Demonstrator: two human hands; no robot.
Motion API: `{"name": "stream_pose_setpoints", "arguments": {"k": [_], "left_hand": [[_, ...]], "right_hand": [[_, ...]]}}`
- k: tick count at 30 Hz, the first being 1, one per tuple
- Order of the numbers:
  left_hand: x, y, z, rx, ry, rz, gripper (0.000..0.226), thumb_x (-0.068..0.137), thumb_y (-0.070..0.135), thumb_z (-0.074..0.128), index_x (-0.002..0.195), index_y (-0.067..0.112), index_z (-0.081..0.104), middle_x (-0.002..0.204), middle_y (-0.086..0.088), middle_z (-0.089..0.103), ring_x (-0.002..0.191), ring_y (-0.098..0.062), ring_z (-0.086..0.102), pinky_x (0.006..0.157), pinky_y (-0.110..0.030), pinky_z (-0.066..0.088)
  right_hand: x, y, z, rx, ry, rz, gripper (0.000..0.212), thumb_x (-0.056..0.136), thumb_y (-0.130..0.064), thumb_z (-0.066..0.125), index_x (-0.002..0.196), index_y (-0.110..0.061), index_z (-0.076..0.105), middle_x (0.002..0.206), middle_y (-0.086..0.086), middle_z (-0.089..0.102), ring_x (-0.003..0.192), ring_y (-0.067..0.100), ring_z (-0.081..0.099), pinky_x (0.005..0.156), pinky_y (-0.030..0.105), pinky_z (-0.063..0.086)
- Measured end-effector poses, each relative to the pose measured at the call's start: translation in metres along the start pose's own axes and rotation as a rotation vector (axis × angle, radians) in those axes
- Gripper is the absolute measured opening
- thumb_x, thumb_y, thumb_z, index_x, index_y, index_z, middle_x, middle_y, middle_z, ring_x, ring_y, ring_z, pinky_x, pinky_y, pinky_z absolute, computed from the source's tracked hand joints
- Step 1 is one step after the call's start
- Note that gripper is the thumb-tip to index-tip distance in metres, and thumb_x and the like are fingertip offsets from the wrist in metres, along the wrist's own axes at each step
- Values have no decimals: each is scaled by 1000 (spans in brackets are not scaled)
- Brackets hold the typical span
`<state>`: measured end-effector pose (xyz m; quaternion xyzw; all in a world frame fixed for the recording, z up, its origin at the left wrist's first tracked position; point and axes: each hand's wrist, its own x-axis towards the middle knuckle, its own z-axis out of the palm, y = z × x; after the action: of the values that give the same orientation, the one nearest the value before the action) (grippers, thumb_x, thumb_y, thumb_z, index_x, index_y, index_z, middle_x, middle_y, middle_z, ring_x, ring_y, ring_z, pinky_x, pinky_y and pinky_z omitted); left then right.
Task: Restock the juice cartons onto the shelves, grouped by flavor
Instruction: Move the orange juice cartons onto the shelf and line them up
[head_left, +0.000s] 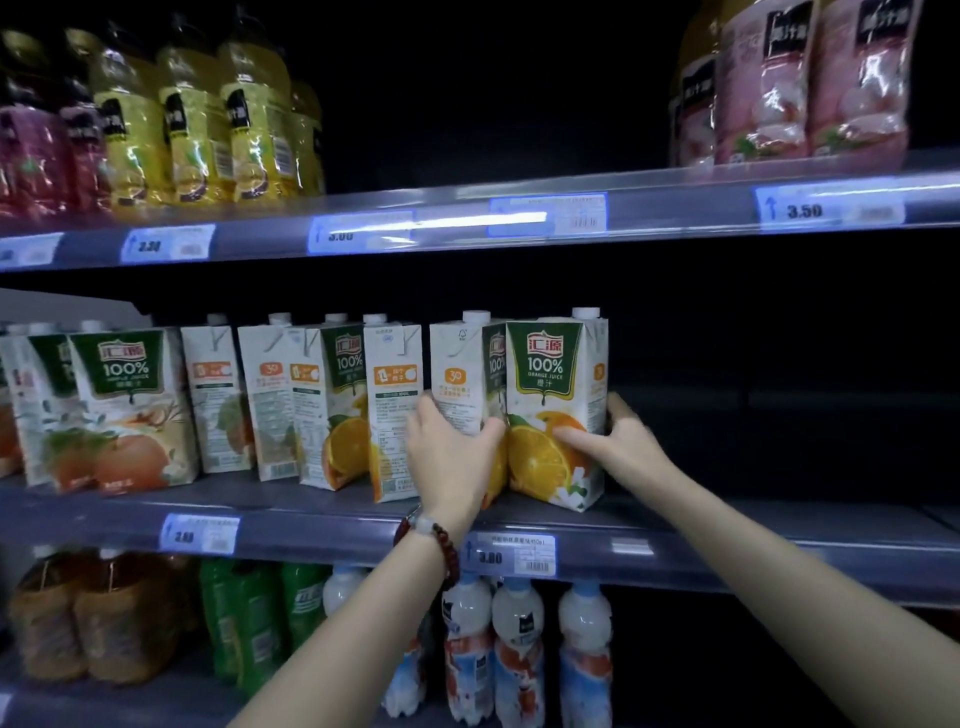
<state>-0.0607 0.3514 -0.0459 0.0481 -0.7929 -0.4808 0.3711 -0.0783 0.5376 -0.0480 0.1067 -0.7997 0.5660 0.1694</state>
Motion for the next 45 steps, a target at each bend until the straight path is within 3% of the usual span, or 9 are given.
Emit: {"name": "stream_pose_setpoints", "arguments": {"k": [5,11,17,22,25,30,35,42,45], "left_hand": [[3,9,7,-45,6,-104,72,72,34,81,124,8,39,125,-11,55,112,-31,56,89,-49,52],[14,10,-2,-172,-90,-170,59,65,21,87,104,17,44,104,-5,62,93,-25,62,80,-44,56],[8,6,7,-368,-196,-140,67,55,24,92,104,26,46,95,9,64,89,-13,63,82,-37,54],[-7,21,21,-532,-270,-64,70,53,23,93,104,33,47,88,24,58,79,11,57,64,-17,47],[-16,39,33,-598,-337,-30,71,53,22,93,106,34,48,95,19,61,79,8,64,58,-12,51],[-39,78,63,-753,-444,-64,72,45,23,96,103,35,54,109,5,66,96,-17,70,75,-41,60],[-74,120,94,-889,-568,-124,91,36,24,94,118,19,54,107,-3,71,89,-19,73,66,-35,60],[-138,178,135,-963,-651,-217,66,48,4,85,109,9,63,93,-7,76,80,-23,74,57,-28,58],[-158,197,148,-937,-672,-248,51,66,-11,77,112,5,62,97,-11,73,74,-18,73,52,-24,55]], "right_hand": [[-3,-1,27,133,216,41,70,52,-43,90,111,-24,57,102,-4,70,95,17,67,83,38,58],[-9,-6,13,210,200,34,68,49,-35,93,107,-23,61,101,1,73,95,22,69,83,47,58],[-30,-14,-22,153,230,-49,62,47,-37,93,100,-29,62,98,-3,74,93,16,71,78,40,60],[-51,-17,-64,169,238,-85,61,47,-34,92,99,-28,62,100,-6,74,91,14,72,75,38,60],[-62,-12,-92,181,276,-94,60,49,-31,92,101,-25,62,100,-4,74,92,15,72,75,39,60],[-75,-2,-148,233,312,-118,64,45,-32,92,101,-23,63,98,-4,75,88,15,73,67,30,59],[-80,15,-222,301,290,-107,61,50,-17,90,105,-19,63,100,1,75,88,20,74,65,30,59],[-97,42,-317,341,231,-34,61,51,-15,87,107,-17,62,100,5,75,87,22,74,63,32,59],[-108,48,-346,330,228,-6,59,52,-14,86,105,-18,61,95,1,75,84,21,74,60,31,58]]}}
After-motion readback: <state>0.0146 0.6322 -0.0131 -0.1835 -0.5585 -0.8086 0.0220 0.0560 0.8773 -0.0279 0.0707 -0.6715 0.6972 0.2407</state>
